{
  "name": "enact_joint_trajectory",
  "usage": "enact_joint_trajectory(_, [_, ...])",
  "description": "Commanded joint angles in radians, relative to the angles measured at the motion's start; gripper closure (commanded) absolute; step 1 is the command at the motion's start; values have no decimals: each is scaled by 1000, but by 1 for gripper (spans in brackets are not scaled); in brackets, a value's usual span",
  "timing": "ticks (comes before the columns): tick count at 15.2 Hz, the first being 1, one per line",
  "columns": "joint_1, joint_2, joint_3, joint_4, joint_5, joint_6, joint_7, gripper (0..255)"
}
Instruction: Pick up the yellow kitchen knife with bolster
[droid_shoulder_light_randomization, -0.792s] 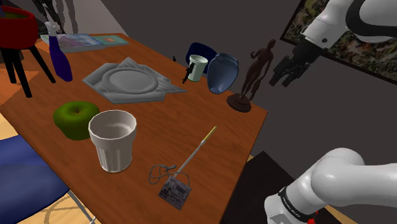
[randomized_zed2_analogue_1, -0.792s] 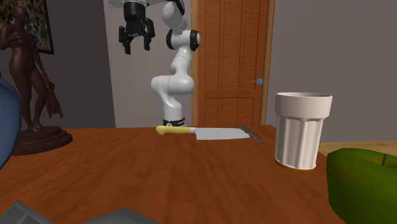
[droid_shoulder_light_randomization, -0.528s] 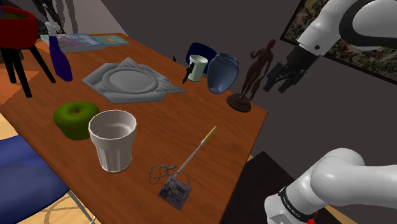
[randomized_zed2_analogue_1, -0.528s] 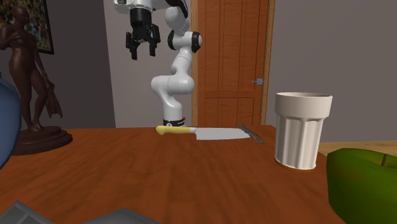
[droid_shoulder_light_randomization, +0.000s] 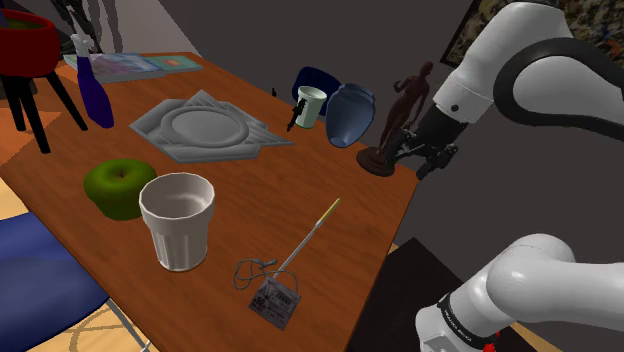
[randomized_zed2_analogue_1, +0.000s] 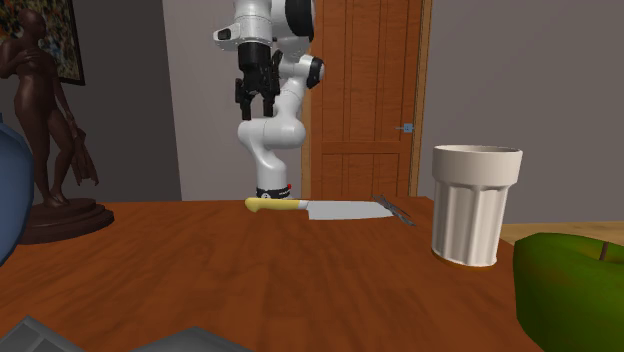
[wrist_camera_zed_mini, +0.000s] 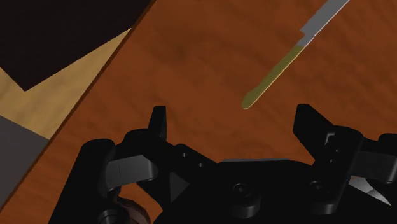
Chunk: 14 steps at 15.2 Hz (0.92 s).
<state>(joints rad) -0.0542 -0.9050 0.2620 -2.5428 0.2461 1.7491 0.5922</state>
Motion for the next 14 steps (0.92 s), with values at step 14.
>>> enact_joint_trajectory(14, [-153, 312, 538, 12, 243, 338, 751, 0])
